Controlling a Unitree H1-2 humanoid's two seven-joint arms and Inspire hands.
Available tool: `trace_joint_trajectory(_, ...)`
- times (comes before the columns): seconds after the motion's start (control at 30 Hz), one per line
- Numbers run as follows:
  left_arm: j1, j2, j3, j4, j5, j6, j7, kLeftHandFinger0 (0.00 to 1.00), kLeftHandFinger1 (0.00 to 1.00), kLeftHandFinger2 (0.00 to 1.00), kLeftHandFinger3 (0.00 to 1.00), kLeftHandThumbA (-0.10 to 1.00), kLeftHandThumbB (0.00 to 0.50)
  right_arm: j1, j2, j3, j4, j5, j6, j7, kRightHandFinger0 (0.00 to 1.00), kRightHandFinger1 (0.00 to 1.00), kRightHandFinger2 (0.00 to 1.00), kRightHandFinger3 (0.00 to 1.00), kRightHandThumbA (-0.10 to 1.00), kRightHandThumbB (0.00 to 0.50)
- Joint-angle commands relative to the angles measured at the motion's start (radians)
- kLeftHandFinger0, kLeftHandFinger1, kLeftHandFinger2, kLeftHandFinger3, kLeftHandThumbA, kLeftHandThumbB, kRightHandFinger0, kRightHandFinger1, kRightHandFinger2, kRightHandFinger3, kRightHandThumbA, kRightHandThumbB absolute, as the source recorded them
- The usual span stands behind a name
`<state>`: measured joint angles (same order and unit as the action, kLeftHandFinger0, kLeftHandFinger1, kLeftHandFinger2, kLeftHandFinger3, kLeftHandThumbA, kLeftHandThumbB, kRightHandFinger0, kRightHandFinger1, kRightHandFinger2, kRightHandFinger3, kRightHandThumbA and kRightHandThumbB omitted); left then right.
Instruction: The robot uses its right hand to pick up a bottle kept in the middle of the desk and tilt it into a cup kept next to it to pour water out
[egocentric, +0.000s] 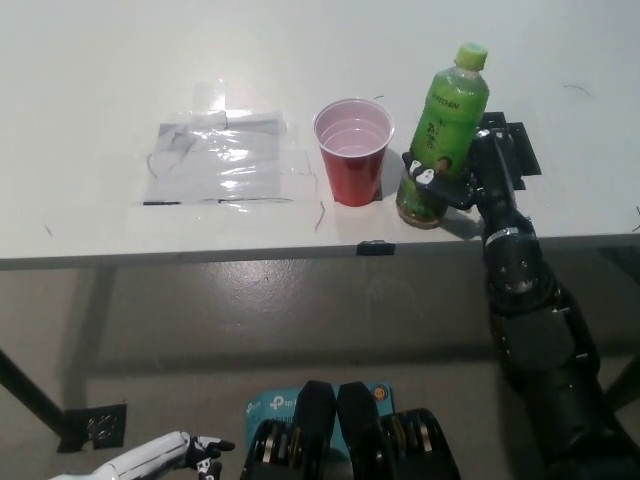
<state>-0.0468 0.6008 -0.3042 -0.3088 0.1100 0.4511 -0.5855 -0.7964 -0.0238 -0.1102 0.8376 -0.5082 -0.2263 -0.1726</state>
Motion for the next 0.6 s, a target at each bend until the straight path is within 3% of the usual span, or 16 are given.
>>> trace_joint_trajectory(0.0, -0.011, 0.022, 0.034, -0.045, -0.003, 0.018, 0.008, 1.00, 1.00, 1.00, 1.00, 1.00, 0.419, -0.093, -0.092, 0.154, -0.032, -0.094, -0.244, -0.219, 0.00, 0.00, 0.00, 0.07, -0.10, 0.298)
trace_joint_trajectory(0.07, -0.010, 0.022, 0.035, -0.047, -0.002, 0.019, 0.008, 1.00, 1.00, 1.00, 1.00, 1.00, 0.423, -0.096, -0.105, 0.185, -0.027, -0.089, -0.244, -0.234, 0.00, 0.00, 0.00, 0.05, -0.10, 0.316)
trace_joint_trajectory(0.17, -0.012, 0.025, 0.031, -0.046, 0.007, 0.012, 0.009, 1.00, 1.00, 1.00, 1.00, 1.00, 0.429, -0.098, -0.121, 0.227, -0.020, -0.082, -0.244, -0.275, 0.00, 0.00, 0.00, 0.03, -0.10, 0.297)
trace_joint_trajectory(0.27, -0.024, 0.023, 0.038, -0.044, -0.001, 0.011, 0.007, 1.00, 1.00, 1.00, 1.00, 1.00, 0.404, -0.101, -0.127, 0.249, -0.015, -0.075, -0.244, -0.299, 0.00, 0.00, 0.03, 0.01, -0.10, 0.279)
trace_joint_trajectory(0.43, -0.018, 0.028, 0.045, -0.050, -0.008, 0.014, 0.003, 1.00, 1.00, 1.00, 1.00, 1.00, 0.399, -0.104, -0.113, 0.296, 0.029, -0.045, -0.244, -0.393, 0.00, 0.00, 0.03, 0.04, -0.10, 0.268)
trace_joint_trajectory(0.5, -0.017, 0.027, 0.046, -0.051, -0.006, 0.018, 0.002, 1.00, 1.00, 1.00, 1.00, 1.00, 0.395, -0.102, -0.094, 0.274, 0.048, -0.018, -0.244, -0.408, 0.00, 0.00, 0.02, 0.05, -0.10, 0.241)
trace_joint_trajectory(0.57, -0.016, 0.025, 0.046, -0.053, 0.001, 0.017, 0.004, 1.00, 1.00, 1.00, 1.00, 1.00, 0.413, -0.097, -0.081, 0.255, 0.061, 0.026, -0.244, -0.402, 0.00, 0.00, 0.04, 0.06, -0.10, 0.237)
